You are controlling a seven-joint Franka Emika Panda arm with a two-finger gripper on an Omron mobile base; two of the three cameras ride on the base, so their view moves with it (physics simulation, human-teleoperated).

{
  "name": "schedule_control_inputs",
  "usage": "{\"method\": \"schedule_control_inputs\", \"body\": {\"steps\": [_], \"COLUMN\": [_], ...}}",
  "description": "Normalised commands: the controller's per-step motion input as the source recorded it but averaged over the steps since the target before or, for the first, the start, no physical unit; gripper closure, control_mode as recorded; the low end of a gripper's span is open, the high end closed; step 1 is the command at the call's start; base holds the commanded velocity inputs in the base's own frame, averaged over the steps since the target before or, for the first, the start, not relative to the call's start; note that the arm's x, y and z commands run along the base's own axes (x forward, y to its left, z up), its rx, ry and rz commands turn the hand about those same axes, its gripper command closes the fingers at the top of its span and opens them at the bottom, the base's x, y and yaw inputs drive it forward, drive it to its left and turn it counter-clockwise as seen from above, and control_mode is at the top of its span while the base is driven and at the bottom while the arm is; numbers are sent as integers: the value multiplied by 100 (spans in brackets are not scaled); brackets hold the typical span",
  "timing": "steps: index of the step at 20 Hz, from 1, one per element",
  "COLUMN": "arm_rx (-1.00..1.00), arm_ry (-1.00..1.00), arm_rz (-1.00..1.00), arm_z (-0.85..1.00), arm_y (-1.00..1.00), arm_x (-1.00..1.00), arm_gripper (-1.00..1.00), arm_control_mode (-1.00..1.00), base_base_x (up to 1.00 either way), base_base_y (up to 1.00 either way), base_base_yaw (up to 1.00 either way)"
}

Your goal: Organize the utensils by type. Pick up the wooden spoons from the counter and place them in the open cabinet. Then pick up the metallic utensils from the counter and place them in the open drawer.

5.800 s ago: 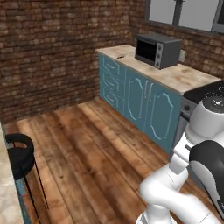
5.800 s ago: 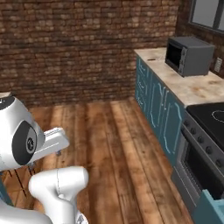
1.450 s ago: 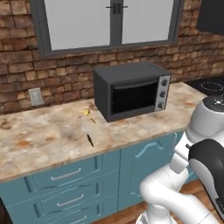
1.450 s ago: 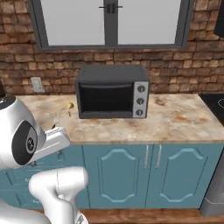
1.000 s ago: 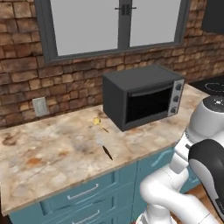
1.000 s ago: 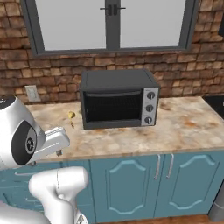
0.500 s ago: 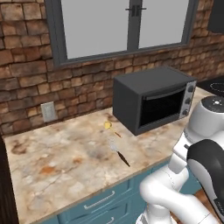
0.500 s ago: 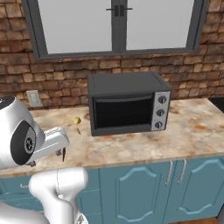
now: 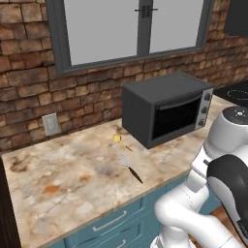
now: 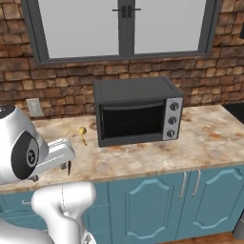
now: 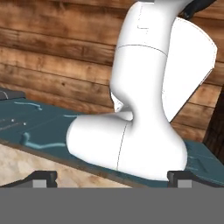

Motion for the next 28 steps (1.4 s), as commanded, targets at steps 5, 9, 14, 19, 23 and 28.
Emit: {"method": "schedule_control_inputs", "body": {"steps": [5,9,14,19,23,28], "arm_rx": [0,0,0,0,1,6], "arm_ry": [4,17,17,1,0,0], "arm_rz": [-10,-5,-1,-7,-12,-3], "arm_z": [0,0,-3,-20,-51,-58], "arm_y": [32,39,44,35,13,0], "arm_x": [11,29,50,48,50,69], "arm_gripper": [-100,-100,-100,-100,-100,-100], "arm_control_mode": [-100,-100,-100,-100,-100,-100], "base_base_x": [0,0,0,0,0,0], "base_base_y": [0,0,0,0,0,0], "base_base_yaw": [0,0,0,0,0,0]}}
